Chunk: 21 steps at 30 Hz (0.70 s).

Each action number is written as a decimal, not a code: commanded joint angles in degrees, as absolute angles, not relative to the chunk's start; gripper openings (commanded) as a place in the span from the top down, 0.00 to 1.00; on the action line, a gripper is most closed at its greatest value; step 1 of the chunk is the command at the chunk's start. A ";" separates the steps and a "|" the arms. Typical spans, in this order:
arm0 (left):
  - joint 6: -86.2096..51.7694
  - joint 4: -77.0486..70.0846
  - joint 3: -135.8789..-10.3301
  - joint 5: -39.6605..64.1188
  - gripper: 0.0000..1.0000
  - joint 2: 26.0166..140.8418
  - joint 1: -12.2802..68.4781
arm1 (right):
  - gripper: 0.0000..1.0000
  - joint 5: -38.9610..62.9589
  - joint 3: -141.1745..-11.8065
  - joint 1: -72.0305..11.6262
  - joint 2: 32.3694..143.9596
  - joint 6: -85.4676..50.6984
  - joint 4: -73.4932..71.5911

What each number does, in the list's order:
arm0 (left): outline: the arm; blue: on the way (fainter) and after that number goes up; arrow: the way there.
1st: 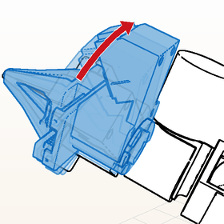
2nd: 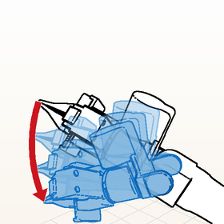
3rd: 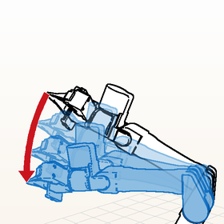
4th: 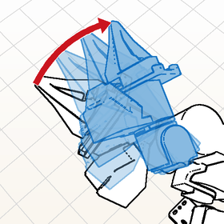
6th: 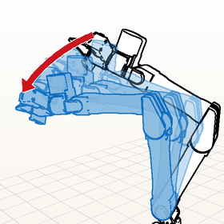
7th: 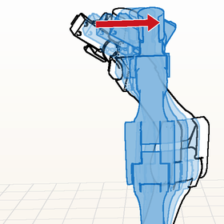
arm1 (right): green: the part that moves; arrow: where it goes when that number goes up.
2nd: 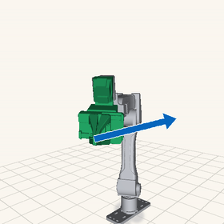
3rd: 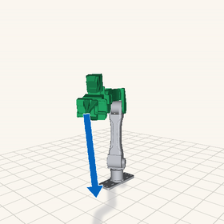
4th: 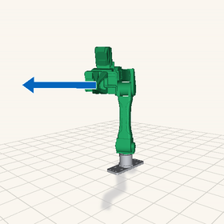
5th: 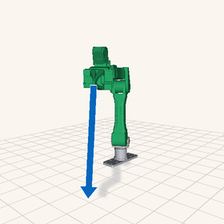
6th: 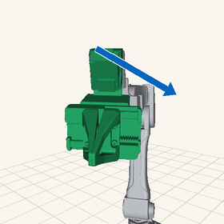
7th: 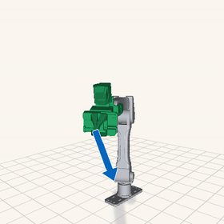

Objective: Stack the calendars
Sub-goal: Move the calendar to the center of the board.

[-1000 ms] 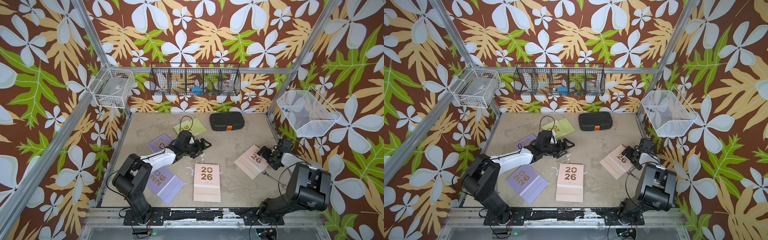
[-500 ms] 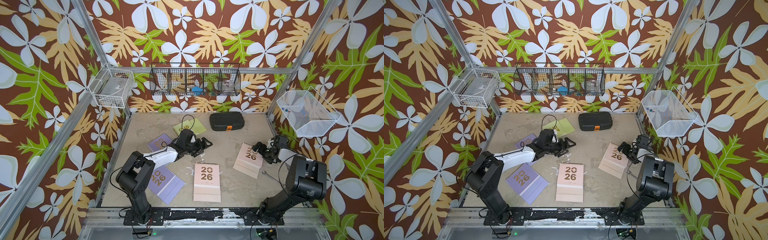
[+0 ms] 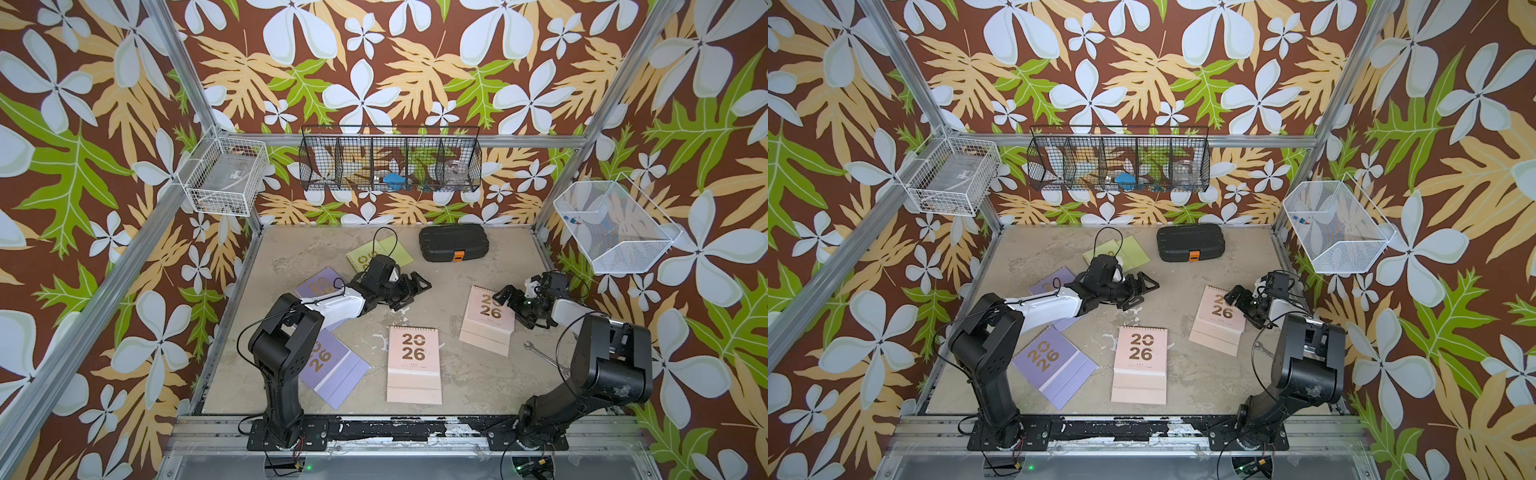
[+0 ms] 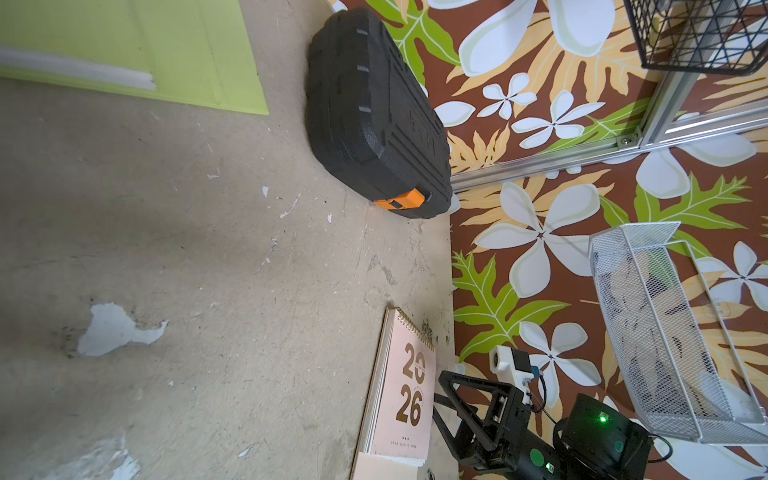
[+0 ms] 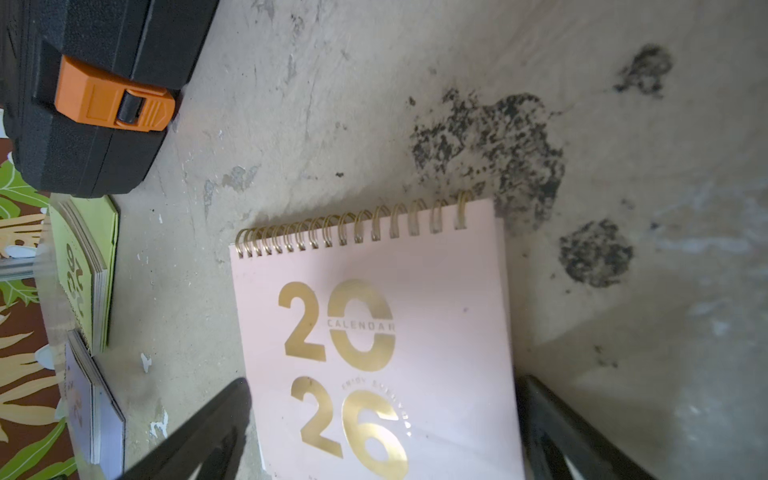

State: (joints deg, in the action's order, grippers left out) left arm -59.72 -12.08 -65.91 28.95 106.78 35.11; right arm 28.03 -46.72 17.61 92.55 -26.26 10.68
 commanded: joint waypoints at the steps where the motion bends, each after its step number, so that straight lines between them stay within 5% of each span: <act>1: -59.15 -12.69 -66.79 29.30 0.09 107.92 35.58 | 0.00 31.11 -45.73 17.04 92.82 -26.34 16.35; 11: -59.36 -12.90 -71.19 30.50 0.18 112.87 36.98 | 0.00 35.80 -43.76 12.48 91.78 -27.15 15.88; 21: -59.93 -13.38 -73.99 31.82 0.42 117.92 38.98 | 0.00 32.70 -42.58 12.57 86.04 -28.07 18.76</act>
State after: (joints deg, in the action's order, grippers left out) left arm -59.94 -12.47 -73.45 30.94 117.32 38.57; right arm 34.09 -43.11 12.51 87.15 -27.33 16.56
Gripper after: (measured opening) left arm 0.591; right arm 0.998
